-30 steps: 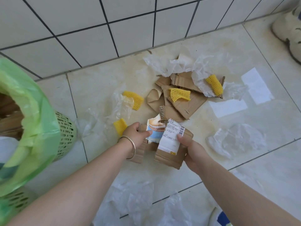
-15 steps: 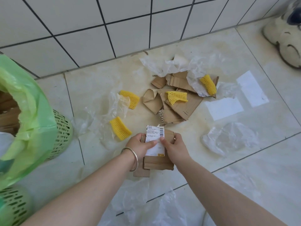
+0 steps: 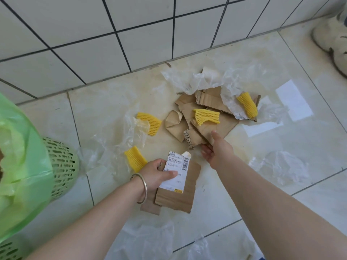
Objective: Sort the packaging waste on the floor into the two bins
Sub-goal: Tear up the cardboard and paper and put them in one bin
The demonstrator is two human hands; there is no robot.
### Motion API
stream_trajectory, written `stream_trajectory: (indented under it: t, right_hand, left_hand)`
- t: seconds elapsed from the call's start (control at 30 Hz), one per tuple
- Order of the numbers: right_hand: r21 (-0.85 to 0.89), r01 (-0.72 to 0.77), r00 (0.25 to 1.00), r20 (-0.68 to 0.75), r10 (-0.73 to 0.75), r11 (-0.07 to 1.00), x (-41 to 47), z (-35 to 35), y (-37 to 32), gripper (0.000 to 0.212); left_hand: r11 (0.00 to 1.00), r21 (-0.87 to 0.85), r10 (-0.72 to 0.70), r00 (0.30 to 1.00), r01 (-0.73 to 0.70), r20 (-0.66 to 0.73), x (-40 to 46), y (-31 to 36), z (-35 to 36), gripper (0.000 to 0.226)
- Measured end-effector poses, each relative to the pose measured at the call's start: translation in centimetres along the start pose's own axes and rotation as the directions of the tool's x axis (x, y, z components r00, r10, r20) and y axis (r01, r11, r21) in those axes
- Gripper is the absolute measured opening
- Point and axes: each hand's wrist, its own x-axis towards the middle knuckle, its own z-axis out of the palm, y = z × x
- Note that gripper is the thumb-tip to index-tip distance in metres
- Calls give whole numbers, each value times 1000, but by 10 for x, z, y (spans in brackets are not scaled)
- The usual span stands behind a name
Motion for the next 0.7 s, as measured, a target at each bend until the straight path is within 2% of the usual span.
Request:
stream_trajectory:
  t: [0.1, 0.23, 0.37, 0.47, 0.53, 0.6, 0.7]
  right_hand:
    - [-17, -12, 999, -41, 12, 1000, 4, 8, -3, 18]
    - [87, 48, 999, 3, -48, 995, -7, 13, -6, 16]
    - [258, -56, 979, 201, 3, 964, -38, 8, -7, 12]
    - [285, -181, 945, 314, 86, 941, -58, 0, -2, 13]
    - [298, -261, 908, 398, 129, 918, -71, -4, 2, 22]
    - [282, -307, 853, 506, 131, 909, -85, -6, 6, 30]
    - [160, -290, 779, 612, 136, 944, -100, -3, 11, 21]
  left_hand:
    - [1000, 26, -8, 1000, 7, 4, 2, -1, -6, 16]
    - [1000, 23, -4, 995, 6, -99, 4, 0, -18, 14]
    - [997, -64, 19, 977, -34, -212, 2, 7, -26, 15]
    - [989, -127, 44, 963, -80, -264, -1, 15, -25, 16]
    - [980, -162, 63, 951, -117, -303, -5, 20, -24, 15]
    - [973, -179, 78, 935, -147, -346, -10, 25, -25, 14]
    - [944, -260, 71, 891, -206, -448, -16, 33, -27, 9]
